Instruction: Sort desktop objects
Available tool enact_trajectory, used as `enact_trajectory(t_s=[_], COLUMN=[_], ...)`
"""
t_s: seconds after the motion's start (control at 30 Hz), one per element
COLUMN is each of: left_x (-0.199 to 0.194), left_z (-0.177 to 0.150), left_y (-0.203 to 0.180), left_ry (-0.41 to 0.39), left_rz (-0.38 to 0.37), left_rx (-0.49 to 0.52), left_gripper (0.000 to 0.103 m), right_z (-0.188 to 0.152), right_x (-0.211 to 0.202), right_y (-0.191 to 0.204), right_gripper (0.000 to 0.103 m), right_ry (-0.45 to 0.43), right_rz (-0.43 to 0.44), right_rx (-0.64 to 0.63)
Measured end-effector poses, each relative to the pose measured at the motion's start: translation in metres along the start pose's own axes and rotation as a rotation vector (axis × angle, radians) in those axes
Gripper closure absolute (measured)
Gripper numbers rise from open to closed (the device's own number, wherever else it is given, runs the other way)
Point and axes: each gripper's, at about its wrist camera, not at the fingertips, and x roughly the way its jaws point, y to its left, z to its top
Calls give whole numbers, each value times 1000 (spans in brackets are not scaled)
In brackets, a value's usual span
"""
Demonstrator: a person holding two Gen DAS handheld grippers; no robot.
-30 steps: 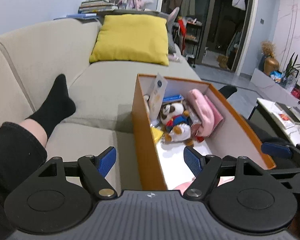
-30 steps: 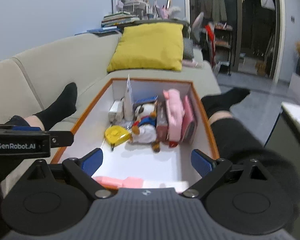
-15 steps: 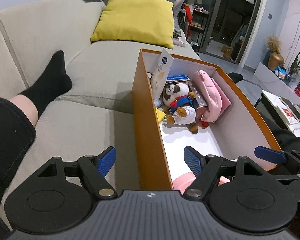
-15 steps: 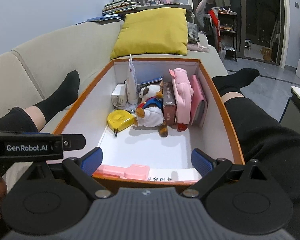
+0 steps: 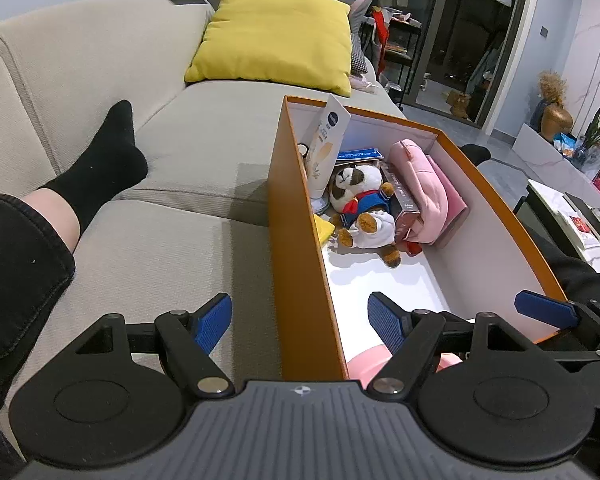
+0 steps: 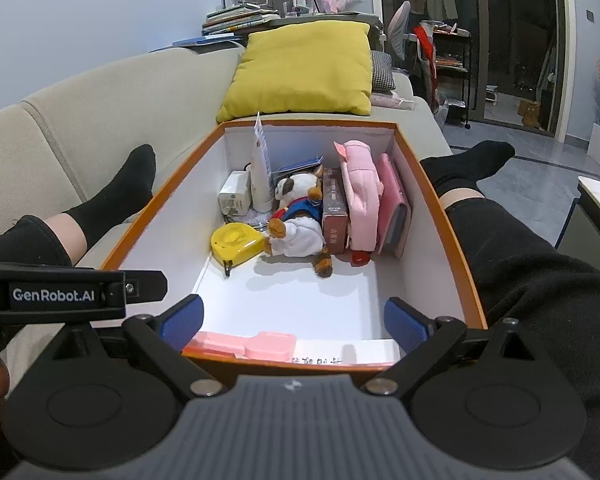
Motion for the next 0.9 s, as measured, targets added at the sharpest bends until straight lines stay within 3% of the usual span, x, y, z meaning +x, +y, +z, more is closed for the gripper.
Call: enact_trajectory(t_s=[0.9], left_x=[-1], left_z=[0], left_y=[1], left_ry=[5], left_rz=[6], left_rx=[11], left_gripper=[15], right_z=[0], right_x=[-1], right_y=[0], right_gripper=[4], right_ry=[-7], right_rz=[-7], right_rx=[0])
